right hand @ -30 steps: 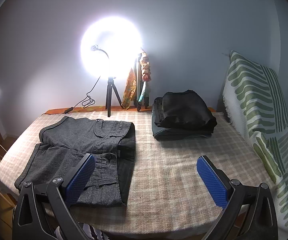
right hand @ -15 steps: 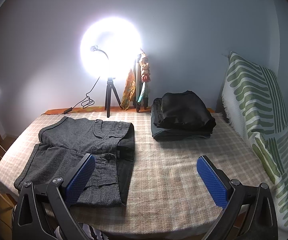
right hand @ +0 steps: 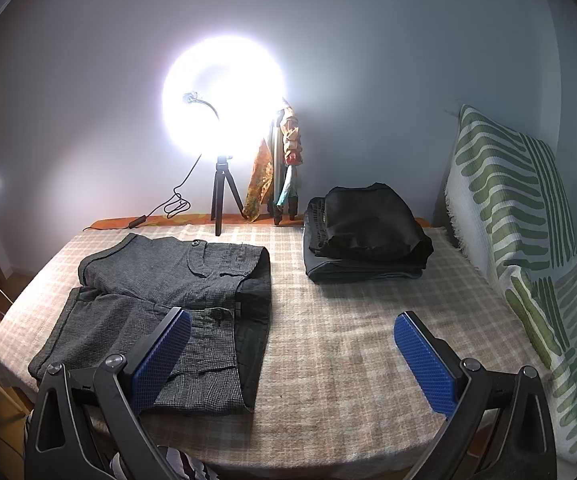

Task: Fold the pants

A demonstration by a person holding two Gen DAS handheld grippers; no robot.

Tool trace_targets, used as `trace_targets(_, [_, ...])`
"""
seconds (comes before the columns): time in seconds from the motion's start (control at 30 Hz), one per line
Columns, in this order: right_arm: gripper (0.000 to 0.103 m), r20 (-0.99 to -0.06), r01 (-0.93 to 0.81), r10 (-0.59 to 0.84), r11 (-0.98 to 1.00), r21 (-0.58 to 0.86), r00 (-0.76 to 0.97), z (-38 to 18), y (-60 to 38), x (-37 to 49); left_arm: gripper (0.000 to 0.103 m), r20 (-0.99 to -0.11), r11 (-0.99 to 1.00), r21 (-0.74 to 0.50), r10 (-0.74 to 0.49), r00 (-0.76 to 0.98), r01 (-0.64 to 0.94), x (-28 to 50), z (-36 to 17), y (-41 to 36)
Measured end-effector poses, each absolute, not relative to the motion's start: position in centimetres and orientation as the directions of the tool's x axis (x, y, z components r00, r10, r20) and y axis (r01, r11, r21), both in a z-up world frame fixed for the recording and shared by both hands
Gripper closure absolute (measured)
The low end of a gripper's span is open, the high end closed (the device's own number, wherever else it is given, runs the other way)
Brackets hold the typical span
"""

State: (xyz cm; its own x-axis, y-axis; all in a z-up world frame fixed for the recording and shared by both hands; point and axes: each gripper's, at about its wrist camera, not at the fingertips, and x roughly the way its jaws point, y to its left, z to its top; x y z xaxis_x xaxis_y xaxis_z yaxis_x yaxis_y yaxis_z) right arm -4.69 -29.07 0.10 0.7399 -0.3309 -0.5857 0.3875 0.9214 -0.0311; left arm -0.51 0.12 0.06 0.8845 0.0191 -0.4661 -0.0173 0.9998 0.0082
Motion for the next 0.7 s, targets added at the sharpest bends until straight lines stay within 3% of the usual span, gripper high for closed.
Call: trace_targets(0.7, [0.000,-0.585,0.387,-0.330,0.922,-0.030,0.741,0.17,-29.06,-4.64,0.000,-0.469,1.000,-0.002,0.008,0.883,-0.010,-0.40,-0.02,-0.19])
